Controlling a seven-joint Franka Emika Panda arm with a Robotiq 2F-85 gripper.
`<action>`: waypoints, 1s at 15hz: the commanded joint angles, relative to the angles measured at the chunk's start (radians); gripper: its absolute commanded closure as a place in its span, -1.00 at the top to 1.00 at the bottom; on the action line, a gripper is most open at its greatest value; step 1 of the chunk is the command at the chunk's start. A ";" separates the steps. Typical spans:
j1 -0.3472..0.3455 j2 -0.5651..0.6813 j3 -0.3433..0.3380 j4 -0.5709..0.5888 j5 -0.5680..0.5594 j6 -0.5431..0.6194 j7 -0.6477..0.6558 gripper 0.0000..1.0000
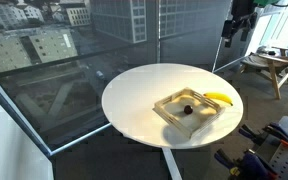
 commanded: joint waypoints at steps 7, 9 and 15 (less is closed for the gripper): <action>0.015 -0.001 -0.014 0.003 -0.004 -0.003 0.003 1.00; 0.017 0.000 -0.014 0.003 -0.002 0.006 0.006 1.00; 0.031 0.010 -0.017 0.011 0.021 0.054 -0.001 1.00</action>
